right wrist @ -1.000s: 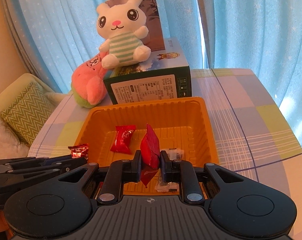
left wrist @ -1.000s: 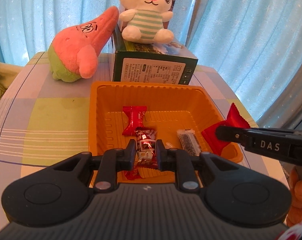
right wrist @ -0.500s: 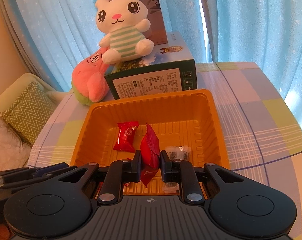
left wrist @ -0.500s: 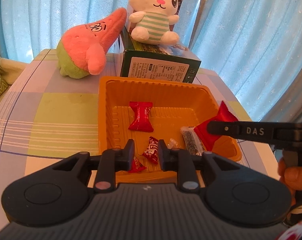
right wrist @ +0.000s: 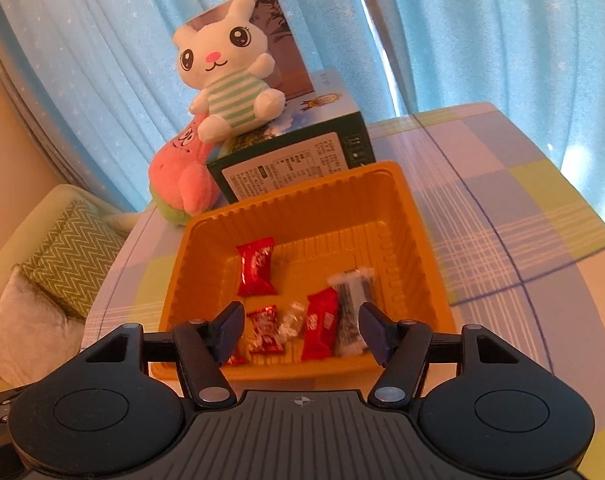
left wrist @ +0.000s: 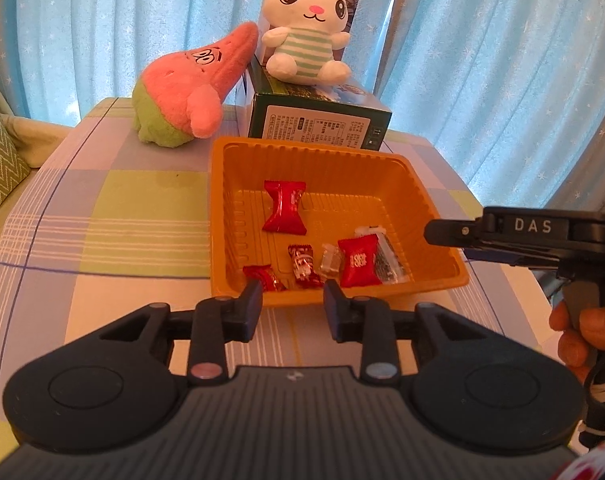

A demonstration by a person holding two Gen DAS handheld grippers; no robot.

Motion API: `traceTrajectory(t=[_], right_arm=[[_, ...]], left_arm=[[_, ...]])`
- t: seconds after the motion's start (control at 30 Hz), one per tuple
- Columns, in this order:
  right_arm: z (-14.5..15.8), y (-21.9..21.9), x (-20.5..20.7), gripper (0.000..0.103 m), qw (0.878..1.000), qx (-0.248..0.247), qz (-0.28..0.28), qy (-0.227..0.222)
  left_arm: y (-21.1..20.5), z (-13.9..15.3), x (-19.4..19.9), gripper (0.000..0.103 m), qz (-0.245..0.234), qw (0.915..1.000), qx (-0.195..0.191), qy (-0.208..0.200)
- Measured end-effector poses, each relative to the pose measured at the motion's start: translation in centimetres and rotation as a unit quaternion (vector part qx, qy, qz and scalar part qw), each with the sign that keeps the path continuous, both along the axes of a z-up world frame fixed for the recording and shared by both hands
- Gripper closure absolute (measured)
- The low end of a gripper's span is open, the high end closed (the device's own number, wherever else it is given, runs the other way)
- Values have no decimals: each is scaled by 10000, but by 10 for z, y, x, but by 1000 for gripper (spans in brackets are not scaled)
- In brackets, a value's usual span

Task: Organize snacks
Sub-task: 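Withdraw both open tools from the tray back toward the remaining snacks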

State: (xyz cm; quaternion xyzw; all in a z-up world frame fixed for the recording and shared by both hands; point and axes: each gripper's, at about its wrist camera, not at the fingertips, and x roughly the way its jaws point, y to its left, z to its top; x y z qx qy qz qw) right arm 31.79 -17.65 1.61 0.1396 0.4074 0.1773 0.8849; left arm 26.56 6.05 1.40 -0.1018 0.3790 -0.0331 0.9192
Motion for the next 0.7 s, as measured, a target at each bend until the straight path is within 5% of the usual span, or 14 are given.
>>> traceTrajectory(t=[0.37, 0.7], right_arm=[[13, -15, -92, 40, 9980, -631, -23, 75], [21, -20, -175, 40, 9975, -699, -59, 100]], left_arm=[[-19, 11, -76, 56, 85, 9998, 138, 66], [-31, 20, -149, 41, 175, 9998, 98, 73]])
